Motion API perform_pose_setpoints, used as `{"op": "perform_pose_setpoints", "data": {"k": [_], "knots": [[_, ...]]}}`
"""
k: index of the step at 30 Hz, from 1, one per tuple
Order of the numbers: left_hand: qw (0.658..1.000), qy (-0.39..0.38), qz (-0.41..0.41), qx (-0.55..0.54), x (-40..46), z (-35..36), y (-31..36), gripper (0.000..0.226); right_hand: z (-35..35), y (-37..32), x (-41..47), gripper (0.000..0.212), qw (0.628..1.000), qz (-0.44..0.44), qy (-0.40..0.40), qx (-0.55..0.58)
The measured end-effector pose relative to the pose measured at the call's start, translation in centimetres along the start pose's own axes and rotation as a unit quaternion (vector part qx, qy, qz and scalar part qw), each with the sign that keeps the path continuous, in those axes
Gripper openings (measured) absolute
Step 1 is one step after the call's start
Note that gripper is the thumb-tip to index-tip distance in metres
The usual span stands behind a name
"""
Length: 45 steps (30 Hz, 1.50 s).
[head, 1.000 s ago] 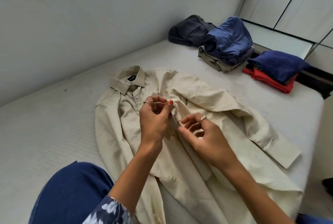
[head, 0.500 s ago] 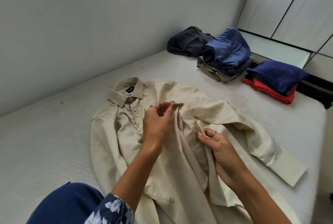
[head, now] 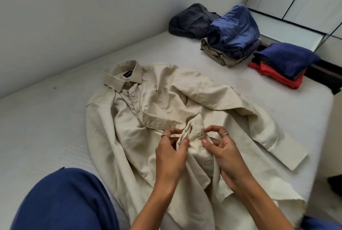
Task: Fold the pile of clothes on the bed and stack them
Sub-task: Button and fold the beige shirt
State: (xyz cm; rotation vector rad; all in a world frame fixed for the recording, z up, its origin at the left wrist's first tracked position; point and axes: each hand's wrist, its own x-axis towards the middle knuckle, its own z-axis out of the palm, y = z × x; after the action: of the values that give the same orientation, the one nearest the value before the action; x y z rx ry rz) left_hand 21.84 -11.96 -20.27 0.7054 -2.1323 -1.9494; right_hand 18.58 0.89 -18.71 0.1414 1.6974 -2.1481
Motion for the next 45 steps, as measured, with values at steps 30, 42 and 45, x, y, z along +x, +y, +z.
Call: {"op": "perform_pose_setpoints", "data": {"k": [30,42,45], "knots": [[0.984,-0.013,-0.010,-0.178,-2.4,-1.8,0.5,0.018,0.8,0.7,-3.0,0.019,0.751,-0.373,0.065,-0.541],[0.953,-0.053,-0.091,-0.285,-3.1,-1.6,0.5,0.027,3.1,1.0,-3.5,0.013,0.863,-0.220,0.118,-0.439],[0.947,-0.067,-0.100,-0.298,-3.3,-1.5,0.7,0.025,3.4,1.1,-3.5,0.017,0.870,-0.195,0.144,-0.429]]}}
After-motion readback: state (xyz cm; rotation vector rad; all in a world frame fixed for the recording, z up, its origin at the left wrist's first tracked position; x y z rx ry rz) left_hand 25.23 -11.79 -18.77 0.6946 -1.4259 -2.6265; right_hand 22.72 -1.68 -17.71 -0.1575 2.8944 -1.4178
